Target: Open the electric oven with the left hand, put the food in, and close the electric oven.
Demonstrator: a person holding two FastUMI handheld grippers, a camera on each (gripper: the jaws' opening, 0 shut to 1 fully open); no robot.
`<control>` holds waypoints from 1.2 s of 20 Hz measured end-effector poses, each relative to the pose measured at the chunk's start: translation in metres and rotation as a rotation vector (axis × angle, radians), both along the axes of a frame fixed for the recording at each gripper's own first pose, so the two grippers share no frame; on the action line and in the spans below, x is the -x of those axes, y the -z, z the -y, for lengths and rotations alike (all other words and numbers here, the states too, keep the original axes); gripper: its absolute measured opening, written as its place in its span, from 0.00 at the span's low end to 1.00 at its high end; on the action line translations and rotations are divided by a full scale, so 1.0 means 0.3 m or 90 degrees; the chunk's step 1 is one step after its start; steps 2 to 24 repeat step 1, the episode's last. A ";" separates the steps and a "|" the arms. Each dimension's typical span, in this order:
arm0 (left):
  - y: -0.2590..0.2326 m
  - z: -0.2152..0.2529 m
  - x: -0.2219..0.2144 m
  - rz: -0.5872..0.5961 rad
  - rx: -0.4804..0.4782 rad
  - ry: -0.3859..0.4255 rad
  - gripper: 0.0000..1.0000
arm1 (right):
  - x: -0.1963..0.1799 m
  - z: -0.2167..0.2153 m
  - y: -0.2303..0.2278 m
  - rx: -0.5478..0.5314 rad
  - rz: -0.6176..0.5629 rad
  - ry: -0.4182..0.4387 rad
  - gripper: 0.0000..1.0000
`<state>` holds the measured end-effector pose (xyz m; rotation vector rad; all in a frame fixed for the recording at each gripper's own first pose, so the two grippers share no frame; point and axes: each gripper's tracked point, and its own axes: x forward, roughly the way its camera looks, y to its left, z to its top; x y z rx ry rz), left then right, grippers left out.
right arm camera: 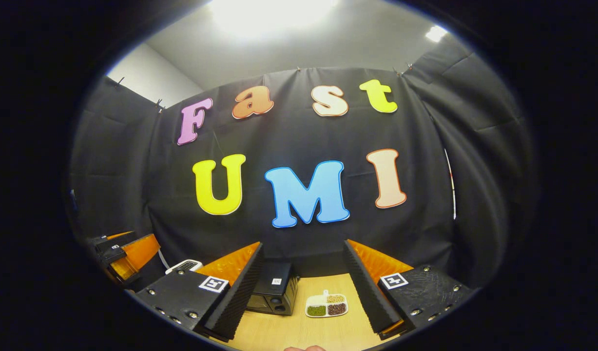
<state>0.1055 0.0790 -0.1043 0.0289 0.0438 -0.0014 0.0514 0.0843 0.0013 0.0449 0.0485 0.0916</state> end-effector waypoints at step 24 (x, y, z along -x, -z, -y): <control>-0.002 0.007 -0.001 0.003 0.008 0.013 1.00 | 0.010 -0.007 -0.011 0.002 0.007 0.005 0.98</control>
